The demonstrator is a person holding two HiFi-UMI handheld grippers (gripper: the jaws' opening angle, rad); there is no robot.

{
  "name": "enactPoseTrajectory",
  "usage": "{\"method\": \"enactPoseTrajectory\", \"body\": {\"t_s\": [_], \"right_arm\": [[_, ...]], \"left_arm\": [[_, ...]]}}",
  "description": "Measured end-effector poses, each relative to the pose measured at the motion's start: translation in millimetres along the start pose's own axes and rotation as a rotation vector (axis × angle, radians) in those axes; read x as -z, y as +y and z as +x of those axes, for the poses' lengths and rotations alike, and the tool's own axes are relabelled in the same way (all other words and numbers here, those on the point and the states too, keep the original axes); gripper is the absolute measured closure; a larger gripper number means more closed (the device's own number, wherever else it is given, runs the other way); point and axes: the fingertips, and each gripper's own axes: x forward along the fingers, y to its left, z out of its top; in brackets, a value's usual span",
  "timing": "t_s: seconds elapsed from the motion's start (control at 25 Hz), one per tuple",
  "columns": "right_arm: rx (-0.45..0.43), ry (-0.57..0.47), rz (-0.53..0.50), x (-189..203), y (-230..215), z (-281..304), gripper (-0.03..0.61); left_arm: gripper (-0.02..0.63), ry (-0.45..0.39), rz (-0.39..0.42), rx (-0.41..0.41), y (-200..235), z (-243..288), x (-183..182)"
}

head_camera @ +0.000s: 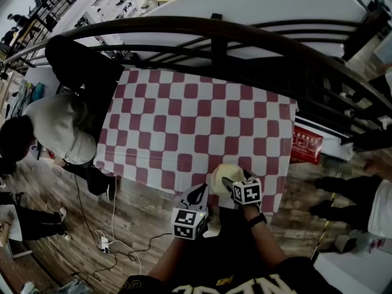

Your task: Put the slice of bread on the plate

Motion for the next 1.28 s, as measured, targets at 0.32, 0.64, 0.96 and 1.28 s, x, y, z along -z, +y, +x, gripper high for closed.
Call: {"method": "enactPoseTrajectory", "body": {"t_s": [0.32,0.64,0.96,1.28], "right_arm": [[-0.084,-0.196,0.092,-41,15,-53,0.167],[-0.003,-0.498,-0.014,-106,31,-135,0.293],[0.102,-0.768,-0.146,-155,28,-222,0.545],[0.145,-0.871,-0.322,-169,36,-257,0.563]], "left_arm": [[0.595,-0.071,0.061,0.044,-11,2,-42],[0.595,-0.229,0.142,0.094,-27,6,-119],[0.595,-0.348,0.212,0.166,-65,7,-165],[0.595,-0.428,0.270,0.189,-85,8,-186]]}}
